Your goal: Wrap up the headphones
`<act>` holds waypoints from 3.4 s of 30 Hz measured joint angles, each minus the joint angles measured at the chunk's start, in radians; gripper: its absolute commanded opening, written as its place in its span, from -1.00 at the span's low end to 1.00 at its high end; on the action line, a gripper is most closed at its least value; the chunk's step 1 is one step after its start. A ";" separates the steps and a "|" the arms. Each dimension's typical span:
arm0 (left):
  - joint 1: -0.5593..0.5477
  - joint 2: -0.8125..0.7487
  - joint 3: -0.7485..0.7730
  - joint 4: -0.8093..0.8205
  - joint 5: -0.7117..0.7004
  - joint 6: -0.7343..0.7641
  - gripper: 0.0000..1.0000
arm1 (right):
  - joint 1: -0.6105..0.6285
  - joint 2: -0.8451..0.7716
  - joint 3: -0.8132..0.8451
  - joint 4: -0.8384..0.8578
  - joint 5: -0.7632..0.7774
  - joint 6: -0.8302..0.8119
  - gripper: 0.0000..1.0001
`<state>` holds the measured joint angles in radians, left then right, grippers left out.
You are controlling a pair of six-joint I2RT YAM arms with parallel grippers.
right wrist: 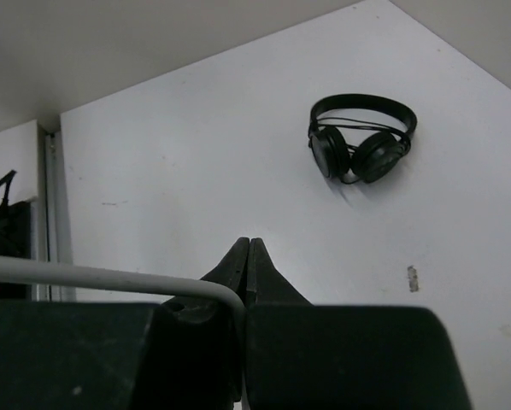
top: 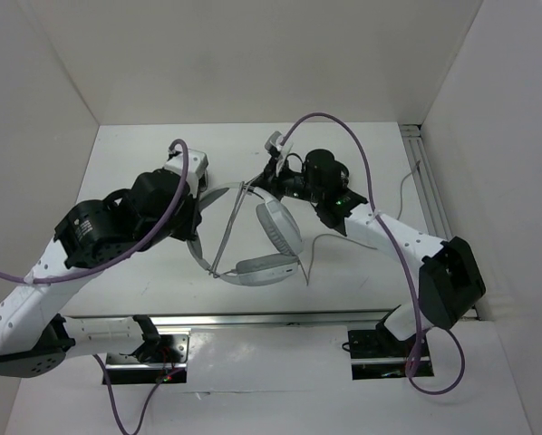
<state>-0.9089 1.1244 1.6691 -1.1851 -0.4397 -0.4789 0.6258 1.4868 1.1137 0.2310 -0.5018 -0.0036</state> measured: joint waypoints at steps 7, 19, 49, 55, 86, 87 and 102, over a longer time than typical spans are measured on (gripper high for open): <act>-0.011 0.007 0.114 -0.049 -0.114 -0.048 -1.00 | -0.001 0.029 -0.114 0.276 -0.130 0.160 -0.77; 0.134 0.211 0.482 0.023 -0.245 -0.180 -1.00 | 0.200 0.512 -0.286 0.892 -0.308 0.623 -0.91; 0.463 0.426 -0.216 0.137 -0.109 -0.012 -1.00 | 0.740 -0.175 0.242 -0.425 1.341 -0.350 -1.00; 0.233 0.240 -0.317 0.193 -0.080 -0.025 -1.00 | 0.452 -0.106 0.348 -0.416 1.367 -0.498 -1.00; 0.015 -0.021 0.173 0.023 -0.037 0.032 -1.00 | 0.001 0.102 -0.015 0.064 0.068 0.143 -0.38; 0.015 0.004 0.196 0.026 -0.055 0.032 -1.00 | 0.016 0.158 -0.020 0.127 0.034 0.192 -0.42; 0.431 0.330 0.571 0.027 -0.220 -0.009 -1.00 | 0.235 0.417 -0.333 0.764 -0.076 0.513 -0.91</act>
<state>-0.4778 1.4548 2.2406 -1.1576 -0.6594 -0.4877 0.8604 1.9034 0.7803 0.9951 -0.5774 0.5091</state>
